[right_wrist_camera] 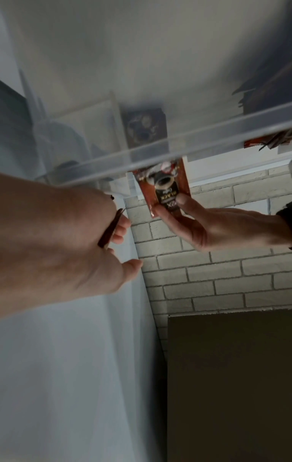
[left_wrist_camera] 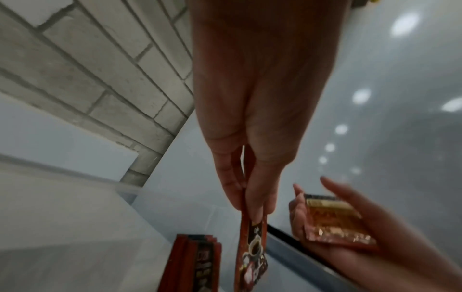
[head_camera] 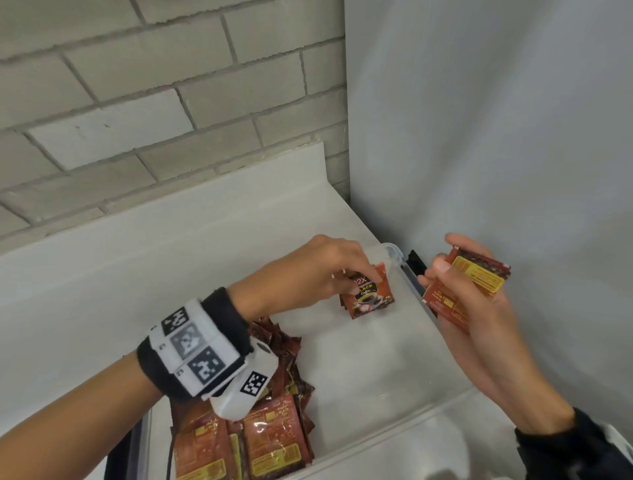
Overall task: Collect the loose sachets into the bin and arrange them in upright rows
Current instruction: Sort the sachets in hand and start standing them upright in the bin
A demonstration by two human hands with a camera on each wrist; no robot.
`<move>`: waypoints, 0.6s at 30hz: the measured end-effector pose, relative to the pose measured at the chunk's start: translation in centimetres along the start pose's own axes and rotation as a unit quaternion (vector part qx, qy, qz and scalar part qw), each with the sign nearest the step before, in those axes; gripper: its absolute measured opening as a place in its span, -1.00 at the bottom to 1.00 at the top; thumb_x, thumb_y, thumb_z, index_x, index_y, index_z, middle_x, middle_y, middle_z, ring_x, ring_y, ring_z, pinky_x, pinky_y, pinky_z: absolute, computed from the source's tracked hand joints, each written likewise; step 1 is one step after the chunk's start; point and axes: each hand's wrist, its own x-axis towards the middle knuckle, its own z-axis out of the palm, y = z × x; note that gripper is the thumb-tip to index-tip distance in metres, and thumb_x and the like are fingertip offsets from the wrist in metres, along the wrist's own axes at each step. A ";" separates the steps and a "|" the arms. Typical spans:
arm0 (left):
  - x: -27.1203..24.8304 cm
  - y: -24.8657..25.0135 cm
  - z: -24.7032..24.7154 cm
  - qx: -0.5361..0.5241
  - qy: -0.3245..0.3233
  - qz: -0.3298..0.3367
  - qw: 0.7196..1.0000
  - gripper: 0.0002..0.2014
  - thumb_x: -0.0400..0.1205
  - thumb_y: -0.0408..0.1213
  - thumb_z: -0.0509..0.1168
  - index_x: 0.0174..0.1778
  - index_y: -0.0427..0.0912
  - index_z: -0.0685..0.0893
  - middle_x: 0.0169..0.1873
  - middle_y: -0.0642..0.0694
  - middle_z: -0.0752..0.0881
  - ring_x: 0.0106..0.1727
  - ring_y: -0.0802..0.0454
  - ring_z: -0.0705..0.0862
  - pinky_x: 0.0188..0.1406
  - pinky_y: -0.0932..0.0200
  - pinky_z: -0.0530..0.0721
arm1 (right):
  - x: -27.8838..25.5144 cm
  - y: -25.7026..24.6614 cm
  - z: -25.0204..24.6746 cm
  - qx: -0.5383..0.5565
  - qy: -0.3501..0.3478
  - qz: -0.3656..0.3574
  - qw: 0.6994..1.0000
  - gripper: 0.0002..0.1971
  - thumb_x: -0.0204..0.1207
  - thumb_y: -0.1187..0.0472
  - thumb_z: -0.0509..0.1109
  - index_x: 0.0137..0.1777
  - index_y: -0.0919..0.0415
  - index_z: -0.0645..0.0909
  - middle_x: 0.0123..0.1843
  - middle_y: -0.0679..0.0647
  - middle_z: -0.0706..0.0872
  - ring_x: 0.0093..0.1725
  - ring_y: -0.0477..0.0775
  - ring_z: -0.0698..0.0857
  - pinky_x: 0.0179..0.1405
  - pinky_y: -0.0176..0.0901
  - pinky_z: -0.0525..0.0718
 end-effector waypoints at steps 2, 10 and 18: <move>0.7 -0.5 0.8 0.044 -0.020 0.004 0.999 -0.69 0.55 -0.49 0.40 0.18 -0.15 0.77 -0.02 -0.12 0.69 -0.12 0.19 0.49 -0.06 0.48 0.42 | -0.1 -0.1 0.1 -0.003 0.000 0.002 1.000 -0.60 0.32 0.22 0.41 0.18 -0.04 0.58 -0.25 -0.07 0.68 -0.20 -0.09 0.69 0.04 -0.17 0.60; 2.5 -0.7 3.1 0.178 -0.084 0.033 0.980 -0.66 0.57 -0.53 0.32 0.22 -0.19 0.74 -0.14 -0.01 0.39 -0.11 -0.04 0.55 -0.20 0.08 0.55 | -0.1 -0.1 0.1 -0.004 0.007 0.017 1.000 -0.62 0.32 0.21 0.42 0.16 -0.04 0.60 -0.25 -0.04 0.68 -0.24 -0.12 0.70 0.12 -0.11 0.53; 2.5 -1.4 3.5 0.246 -0.045 0.042 0.967 -0.68 0.54 -0.60 0.29 0.12 -0.21 0.75 -0.15 -0.03 0.31 -0.23 0.05 0.29 -0.47 0.16 0.24 | 0.0 -0.1 0.0 -0.001 0.006 0.024 1.000 -0.63 0.32 0.18 0.42 0.16 -0.03 0.61 -0.22 -0.04 0.68 -0.22 -0.12 0.72 0.15 -0.11 0.54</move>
